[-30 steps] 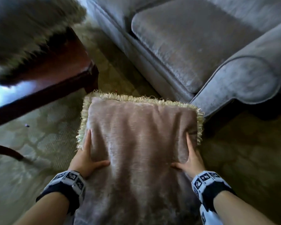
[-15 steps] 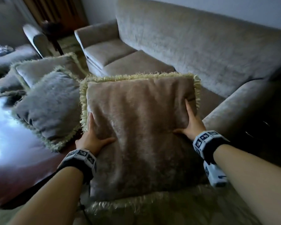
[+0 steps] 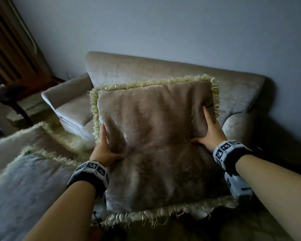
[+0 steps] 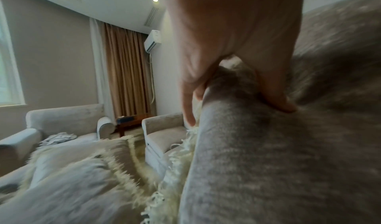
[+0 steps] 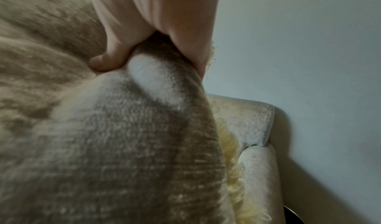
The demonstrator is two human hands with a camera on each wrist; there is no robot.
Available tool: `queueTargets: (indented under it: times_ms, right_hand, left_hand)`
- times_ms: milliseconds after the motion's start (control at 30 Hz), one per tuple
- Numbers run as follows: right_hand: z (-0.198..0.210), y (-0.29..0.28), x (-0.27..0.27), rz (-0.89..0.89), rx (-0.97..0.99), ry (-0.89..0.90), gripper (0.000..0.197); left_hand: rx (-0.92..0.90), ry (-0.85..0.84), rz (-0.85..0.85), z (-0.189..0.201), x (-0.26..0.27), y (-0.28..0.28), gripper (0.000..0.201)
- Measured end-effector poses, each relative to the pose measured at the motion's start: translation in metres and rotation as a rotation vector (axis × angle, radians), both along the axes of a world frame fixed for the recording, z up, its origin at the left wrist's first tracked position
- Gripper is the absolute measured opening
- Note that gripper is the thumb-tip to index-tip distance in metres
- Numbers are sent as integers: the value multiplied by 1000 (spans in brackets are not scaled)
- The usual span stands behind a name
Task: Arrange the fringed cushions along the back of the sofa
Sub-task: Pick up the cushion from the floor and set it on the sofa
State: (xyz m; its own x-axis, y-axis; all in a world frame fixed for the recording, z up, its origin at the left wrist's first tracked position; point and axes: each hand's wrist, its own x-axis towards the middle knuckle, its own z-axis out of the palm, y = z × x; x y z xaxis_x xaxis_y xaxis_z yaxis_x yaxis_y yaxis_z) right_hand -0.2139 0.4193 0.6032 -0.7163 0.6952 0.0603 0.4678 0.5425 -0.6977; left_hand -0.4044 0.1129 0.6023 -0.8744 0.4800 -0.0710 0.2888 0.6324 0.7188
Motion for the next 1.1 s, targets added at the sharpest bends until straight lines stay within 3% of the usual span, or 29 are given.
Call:
queueTargets:
  times_ms: [233, 567, 700, 900, 1100]
  right_hand:
    - [-9, 79, -43, -156, -41, 6, 127]
    - [-109, 259, -155, -303, -146, -1, 128]
    - [-137, 304, -187, -397, -156, -1, 129]
    - [-182, 351, -204, -520, -186, -39, 127]
    - [-233, 368, -211, -628, -124, -24, 127]
  left_hand:
    - [-24, 88, -83, -6, -81, 115, 136]
    - [-125, 88, -172, -96, -226, 331, 132]
    - [-152, 95, -194, -116, -268, 395, 129]
    - [-193, 77, -279, -160, -300, 476, 126]
    - [-189, 52, -332, -210, -312, 521, 121]
